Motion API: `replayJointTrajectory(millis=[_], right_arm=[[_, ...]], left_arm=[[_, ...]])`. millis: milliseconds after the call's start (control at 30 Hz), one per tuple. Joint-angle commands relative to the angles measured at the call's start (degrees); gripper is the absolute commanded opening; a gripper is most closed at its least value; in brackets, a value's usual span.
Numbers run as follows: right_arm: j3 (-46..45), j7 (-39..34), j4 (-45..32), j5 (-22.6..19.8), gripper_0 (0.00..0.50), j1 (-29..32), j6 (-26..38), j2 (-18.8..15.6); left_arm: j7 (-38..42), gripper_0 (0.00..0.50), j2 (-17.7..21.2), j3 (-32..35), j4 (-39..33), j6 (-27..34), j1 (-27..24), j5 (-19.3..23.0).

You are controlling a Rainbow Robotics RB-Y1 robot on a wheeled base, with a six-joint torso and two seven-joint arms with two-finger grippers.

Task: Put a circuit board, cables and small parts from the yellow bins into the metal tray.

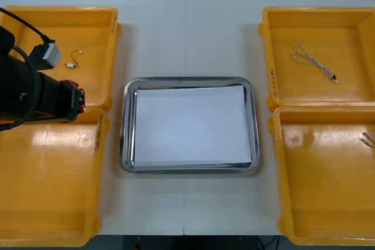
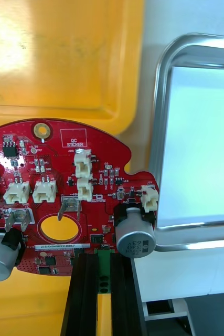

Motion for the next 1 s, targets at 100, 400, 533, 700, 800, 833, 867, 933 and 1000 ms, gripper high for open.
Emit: replayJointTrajectory(millis=[100, 400, 533, 700, 800, 833, 867, 933, 1000], right_arm=[[0.7, 10.1, -1.4, -2.1, 0.0, -6.4, 0.3, -4.1], [4.8, 25.9, -1.4, -3.3, 0.0, -12.2, 0.3, -5.6], [5.3, 32.0, -1.4, -3.9, 0.0, -12.9, 0.3, -5.6], [6.1, 38.5, -1.6, -5.0, 0.0, -13.0, 0.3, -5.5], [7.1, 42.4, -1.6, -5.7, 0.0, -13.2, 0.3, -5.5], [7.5, 43.6, -1.6, -5.8, 0.0, -13.4, 0.3, -5.6], [8.2, 45.0, -1.7, -5.8, 0.0, -13.8, 0.3, -5.5], [9.6, 46.6, -1.6, -5.8, 0.0, -14.9, 0.3, -5.5], [10.7, 47.4, -1.6, -5.9, 0.0, -15.9, 0.3, -5.6]], left_arm=[[-2.6, 0.0, 0.1, -4.5, -0.2, 0.4, -5.9, 1.4], [-2.1, 0.0, -3.7, -11.3, 3.5, 0.4, -10.6, 0.9], [-1.9, 0.0, -5.3, -15.5, 5.2, 0.4, -11.8, -1.6], [-1.7, 0.001, -6.8, -19.3, 6.8, 0.4, -12.7, -3.5], [-1.4, 0.0, -7.6, -21.5, 7.9, 0.4, -13.5, -3.9], [-1.3, 0.0, -7.8, -22.1, 8.0, 0.4, -13.8, -4.1], [-1.1, 0.0, -8.2, -23.1, 8.2, 0.4, -14.0, -4.5], [-0.7, 0.0, -8.9, -24.4, 8.5, 0.4, -14.3, -4.9], [-0.4, 0.0, -9.4, -25.4, 8.6, 0.4, -14.5, -5.3]])
